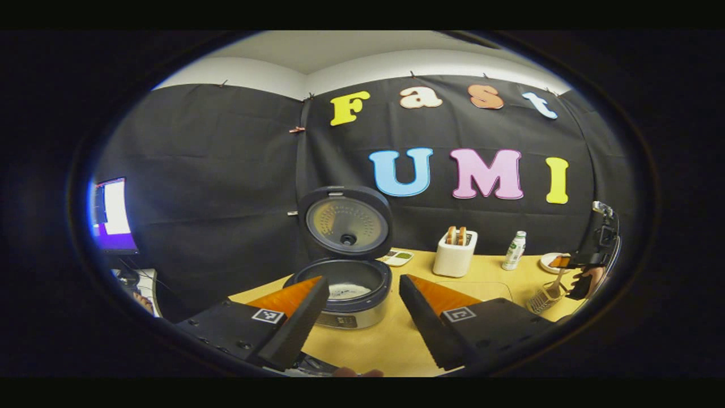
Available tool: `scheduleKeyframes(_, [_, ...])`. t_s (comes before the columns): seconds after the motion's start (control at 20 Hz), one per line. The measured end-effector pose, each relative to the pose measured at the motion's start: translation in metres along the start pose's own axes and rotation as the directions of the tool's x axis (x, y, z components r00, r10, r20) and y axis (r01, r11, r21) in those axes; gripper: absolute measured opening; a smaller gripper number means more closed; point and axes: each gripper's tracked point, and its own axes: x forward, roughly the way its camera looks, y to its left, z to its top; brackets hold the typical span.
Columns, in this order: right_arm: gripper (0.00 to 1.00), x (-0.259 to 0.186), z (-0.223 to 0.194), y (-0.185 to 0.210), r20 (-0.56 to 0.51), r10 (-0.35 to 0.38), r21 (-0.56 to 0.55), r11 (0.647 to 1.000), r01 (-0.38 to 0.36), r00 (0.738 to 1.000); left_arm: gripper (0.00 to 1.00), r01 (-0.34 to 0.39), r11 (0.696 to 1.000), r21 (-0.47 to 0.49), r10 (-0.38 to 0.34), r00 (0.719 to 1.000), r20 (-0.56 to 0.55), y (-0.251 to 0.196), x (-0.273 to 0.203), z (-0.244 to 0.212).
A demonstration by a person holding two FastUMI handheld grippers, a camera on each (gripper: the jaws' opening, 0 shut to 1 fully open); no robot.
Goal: Close the left gripper, press the button to open the rice cooker; take a wooden spoon from the chopstick holder with the right hand, scoop a spoonful of rice and pour it into the rice cooker, then put the wooden spoon back into the chopstick holder.
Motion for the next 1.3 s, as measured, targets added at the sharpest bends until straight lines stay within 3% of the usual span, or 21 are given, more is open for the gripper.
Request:
scheduleKeyframes(0.15, [0.89,0.009,-0.006,-0.005,-0.027,-0.001,0.027,1.000,0.002,1.000,0.86,0.002,1.000,0.001,-0.002,1.000,-0.004,-0.005,-0.005,0.000])
scheduleKeyframes(0.25, [0.74,0.012,-0.009,-0.008,-0.042,-0.012,0.028,1.000,0.013,0.999,0.86,0.003,1.000,0.003,-0.003,1.000,-0.008,-0.007,-0.008,-0.003])
scheduleKeyframes(0.4, [0.38,0.009,-0.010,-0.009,-0.055,-0.015,0.029,0.999,0.016,0.998,0.86,0.003,1.000,0.002,-0.003,1.000,-0.018,-0.009,-0.013,-0.007])
scheduleKeyframes(0.5, [0.31,0.009,-0.012,-0.007,-0.066,-0.007,0.048,0.999,0.010,0.998,0.86,0.003,1.000,-0.001,-0.003,1.000,-0.026,-0.010,-0.015,-0.011])
scheduleKeyframes(0.9, [0.22,-0.029,-0.002,0.012,-0.042,0.044,0.058,0.997,-0.041,0.998,0.86,0.006,1.000,-0.009,-0.006,1.000,-0.021,-0.007,-0.018,-0.012])
scheduleKeyframes(1.15, [0.17,-0.053,0.003,0.012,-0.022,0.018,0.068,0.998,-0.016,1.000,0.86,0.019,1.000,-0.016,-0.019,1.000,-0.019,-0.003,-0.020,-0.013])
scheduleKeyframes(1.3, [0.12,-0.067,0.023,0.015,0.049,0.020,0.060,0.998,-0.023,0.999,0.86,0.022,0.999,-0.023,-0.023,1.000,-0.018,0.003,-0.023,-0.014])
